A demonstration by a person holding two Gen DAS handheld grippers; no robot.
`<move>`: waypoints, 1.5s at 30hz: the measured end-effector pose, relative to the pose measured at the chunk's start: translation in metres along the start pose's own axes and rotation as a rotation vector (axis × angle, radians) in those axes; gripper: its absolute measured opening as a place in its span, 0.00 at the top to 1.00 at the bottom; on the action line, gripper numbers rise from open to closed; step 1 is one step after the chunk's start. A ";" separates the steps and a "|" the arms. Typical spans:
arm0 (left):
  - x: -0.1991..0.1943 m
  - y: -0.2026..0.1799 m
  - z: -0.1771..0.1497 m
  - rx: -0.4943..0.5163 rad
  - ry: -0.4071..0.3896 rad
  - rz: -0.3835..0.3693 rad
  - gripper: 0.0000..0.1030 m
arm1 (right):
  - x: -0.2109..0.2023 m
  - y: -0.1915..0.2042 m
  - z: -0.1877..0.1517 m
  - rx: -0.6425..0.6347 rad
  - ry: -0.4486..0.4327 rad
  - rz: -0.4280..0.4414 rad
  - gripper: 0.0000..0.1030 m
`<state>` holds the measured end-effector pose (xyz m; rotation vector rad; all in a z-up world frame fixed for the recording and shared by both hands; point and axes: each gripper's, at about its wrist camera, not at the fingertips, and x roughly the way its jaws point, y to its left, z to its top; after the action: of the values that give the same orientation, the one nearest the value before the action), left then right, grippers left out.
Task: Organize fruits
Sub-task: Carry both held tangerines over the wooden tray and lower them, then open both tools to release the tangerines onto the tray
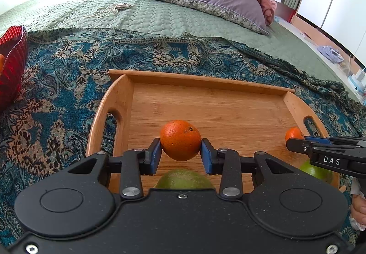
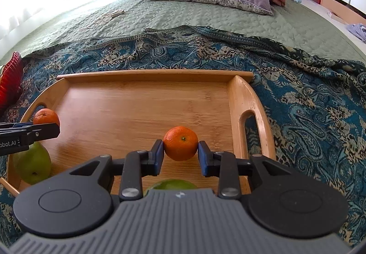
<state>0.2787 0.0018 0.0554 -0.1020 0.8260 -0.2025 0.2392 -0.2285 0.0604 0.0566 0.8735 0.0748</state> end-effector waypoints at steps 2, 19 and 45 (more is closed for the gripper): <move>0.001 0.000 0.000 -0.002 0.002 -0.001 0.66 | 0.001 -0.001 -0.001 0.004 0.003 -0.003 0.65; 0.009 0.003 -0.004 -0.004 0.015 0.003 0.66 | 0.003 -0.002 -0.004 0.036 -0.004 0.005 0.53; -0.105 -0.016 -0.056 0.120 -0.230 -0.088 0.15 | -0.091 0.008 -0.049 -0.090 -0.256 0.090 0.25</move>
<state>0.1660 0.0083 0.0959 -0.0474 0.5792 -0.3165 0.1429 -0.2275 0.0992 0.0212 0.6106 0.1871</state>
